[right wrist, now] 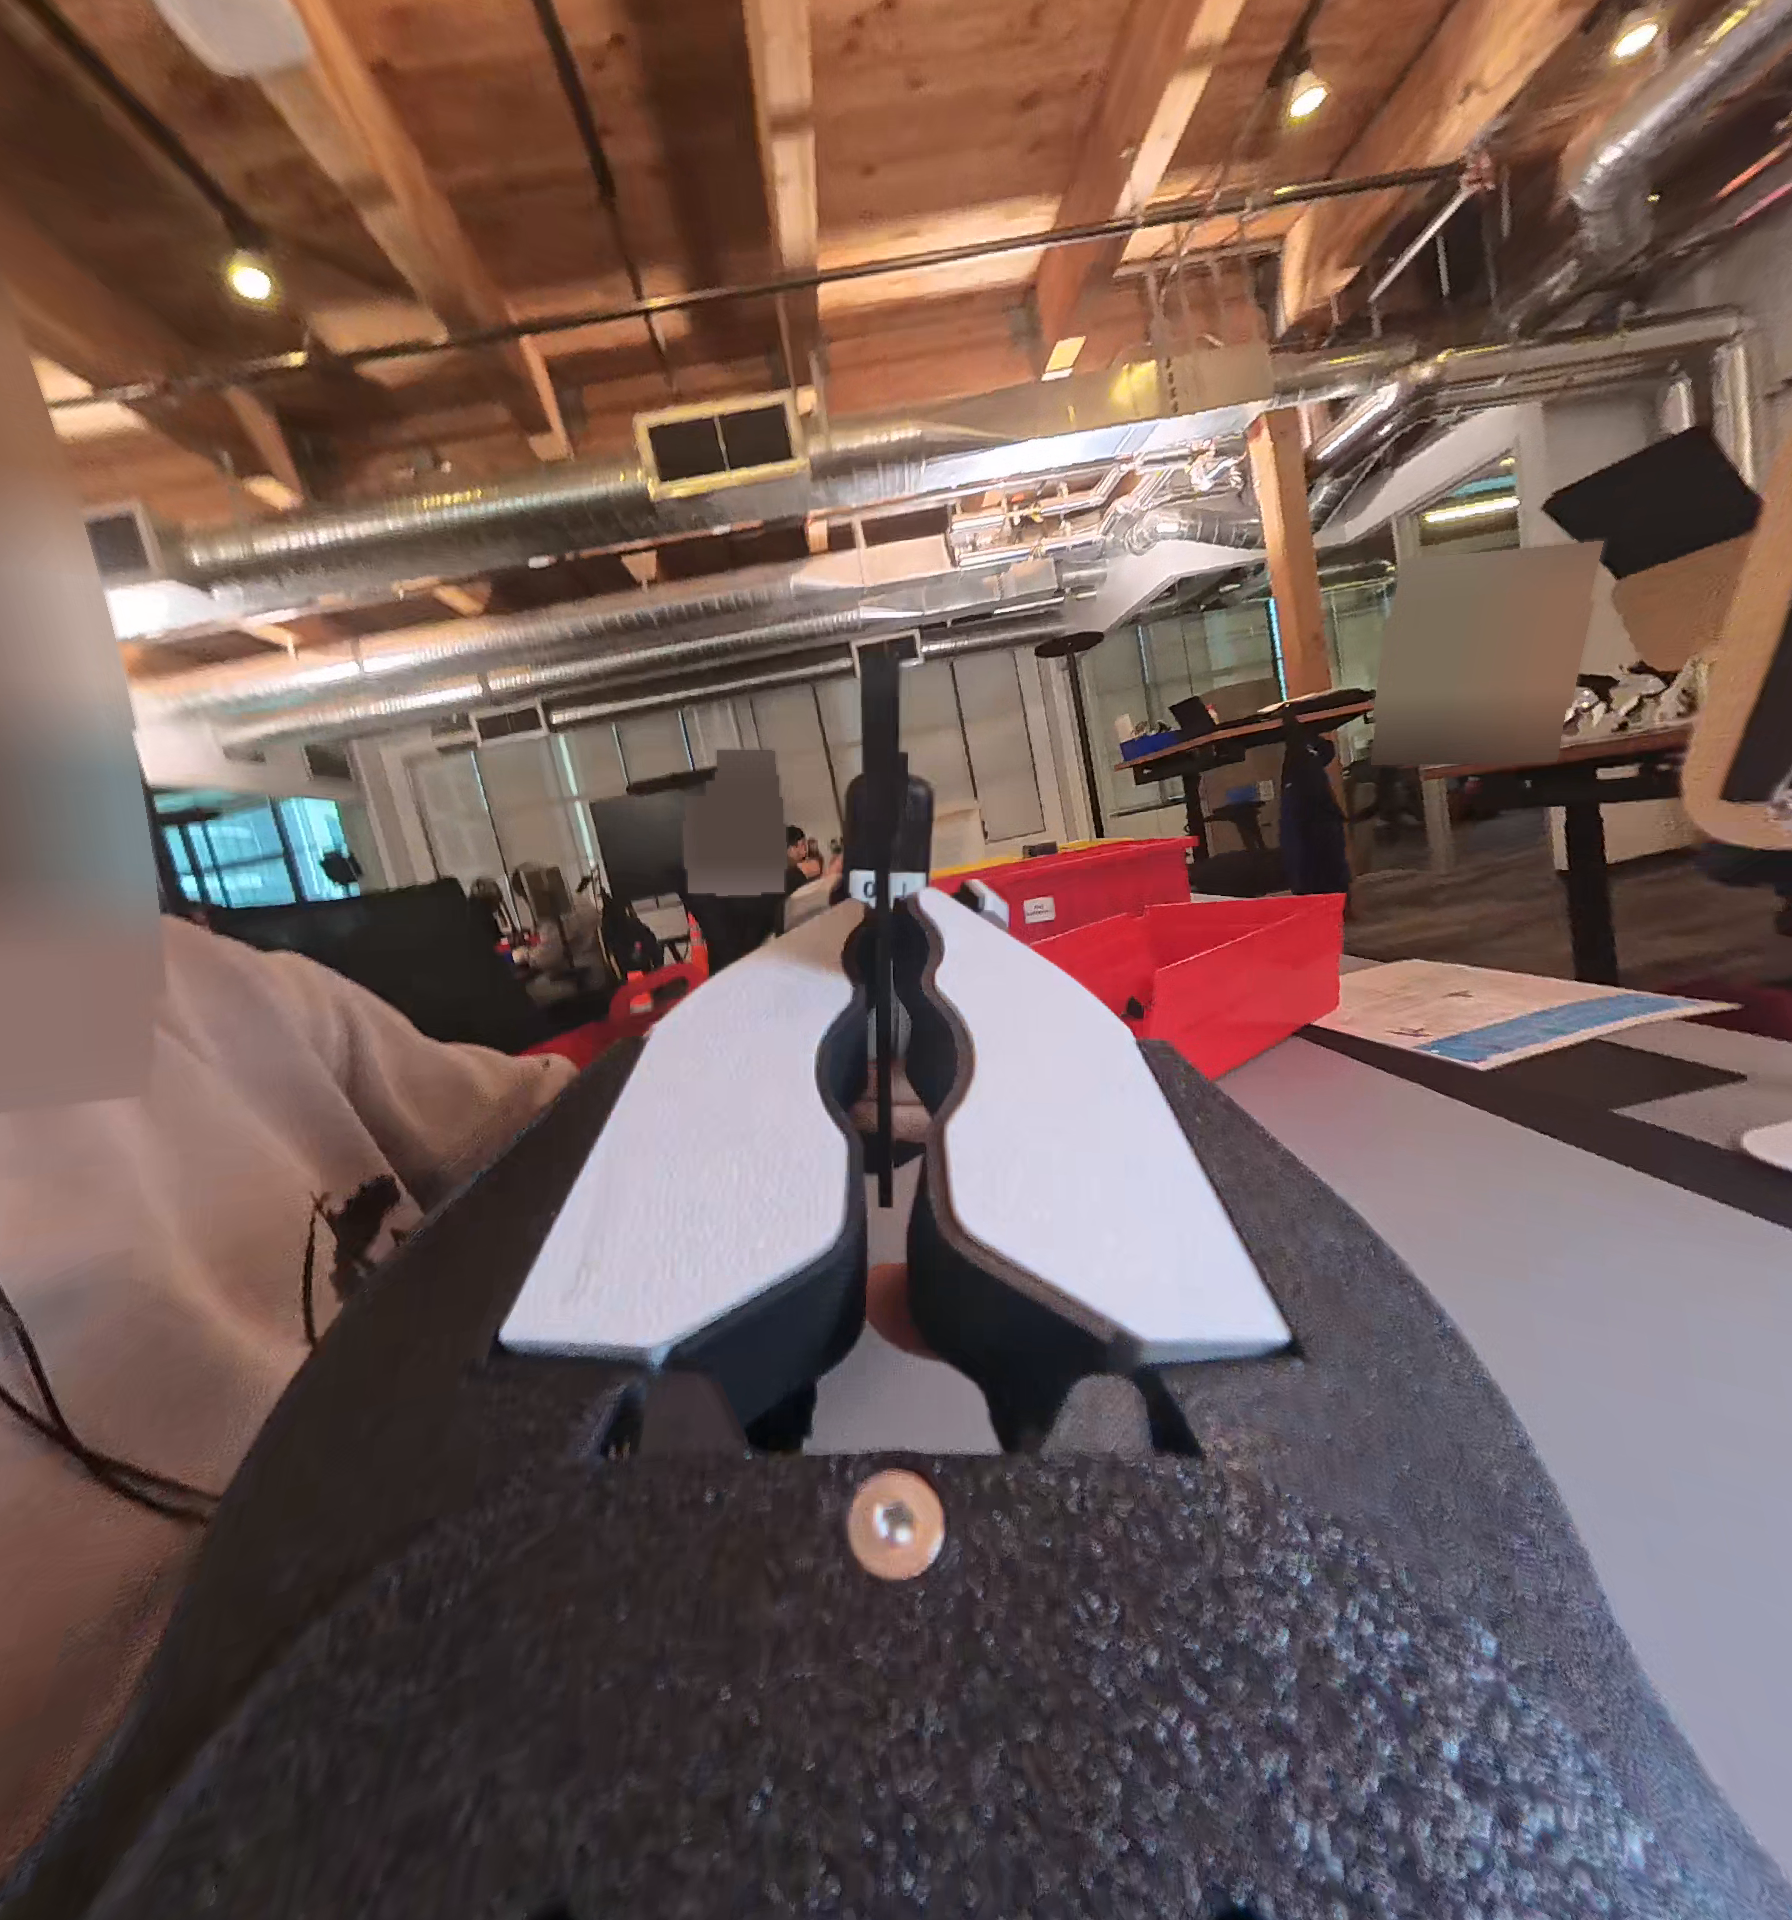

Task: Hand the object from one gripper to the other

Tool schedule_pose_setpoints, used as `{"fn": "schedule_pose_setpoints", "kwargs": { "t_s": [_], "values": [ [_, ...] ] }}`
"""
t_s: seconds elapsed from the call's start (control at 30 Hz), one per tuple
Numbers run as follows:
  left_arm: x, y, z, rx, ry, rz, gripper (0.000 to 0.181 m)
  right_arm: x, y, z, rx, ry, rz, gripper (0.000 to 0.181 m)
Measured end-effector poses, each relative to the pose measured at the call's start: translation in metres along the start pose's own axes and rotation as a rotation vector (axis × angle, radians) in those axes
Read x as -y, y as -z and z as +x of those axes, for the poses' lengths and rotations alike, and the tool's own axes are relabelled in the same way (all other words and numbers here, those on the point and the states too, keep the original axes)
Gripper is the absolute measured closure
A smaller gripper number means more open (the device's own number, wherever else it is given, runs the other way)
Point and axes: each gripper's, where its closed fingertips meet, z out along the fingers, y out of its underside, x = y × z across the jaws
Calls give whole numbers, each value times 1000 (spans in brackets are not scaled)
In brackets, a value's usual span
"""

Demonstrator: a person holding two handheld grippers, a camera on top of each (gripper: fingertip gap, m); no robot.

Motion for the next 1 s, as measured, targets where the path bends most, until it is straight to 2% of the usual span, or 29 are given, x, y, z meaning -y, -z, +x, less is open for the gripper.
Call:
{"fn": "schedule_pose_setpoints", "kwargs": {
  "t_s": [0.03,0.07,0.1,0.13,0.23,0.33,0.4,0.5,0.63,0.7,0.77,0.83,1.0],
  "values": [
    [-2,-3,5,-30,18,-3,134,-6,-4,-6,18,36,-29,180],
    [-7,-5,14,-84,23,-22,144,-14,-7,-10,27,76,-66,180],
    [-13,-7,24,-142,10,-57,164,-21,-10,-12,27,128,-108,179],
    [-19,-8,26,-137,-38,-100,176,-26,-11,-15,28,185,-140,179],
    [-28,-5,20,-30,-344,-211,179,-28,-11,-10,-40,323,-199,174],
    [-23,-5,24,66,-655,-265,179,-26,-8,9,-177,357,-251,158],
    [-19,-3,24,156,-902,-312,179,-26,-3,19,-204,262,-269,146],
    [-20,-2,20,266,-1226,-381,179,-27,1,30,-199,9,-251,131],
    [-32,-5,16,346,-1574,-455,175,-27,4,42,-210,-294,-165,125],
    [-30,-4,11,414,-1734,-483,179,-28,7,51,-248,-394,-120,120],
    [-31,-3,11,405,-1750,-496,179,-19,13,59,-272,-449,-45,122],
    [-28,-2,9,430,-1782,-505,179,-22,12,55,-230,-512,-54,126],
    [-47,-6,7,385,-1916,-580,179,-50,-15,29,-117,-641,-91,139]
  ]
}}
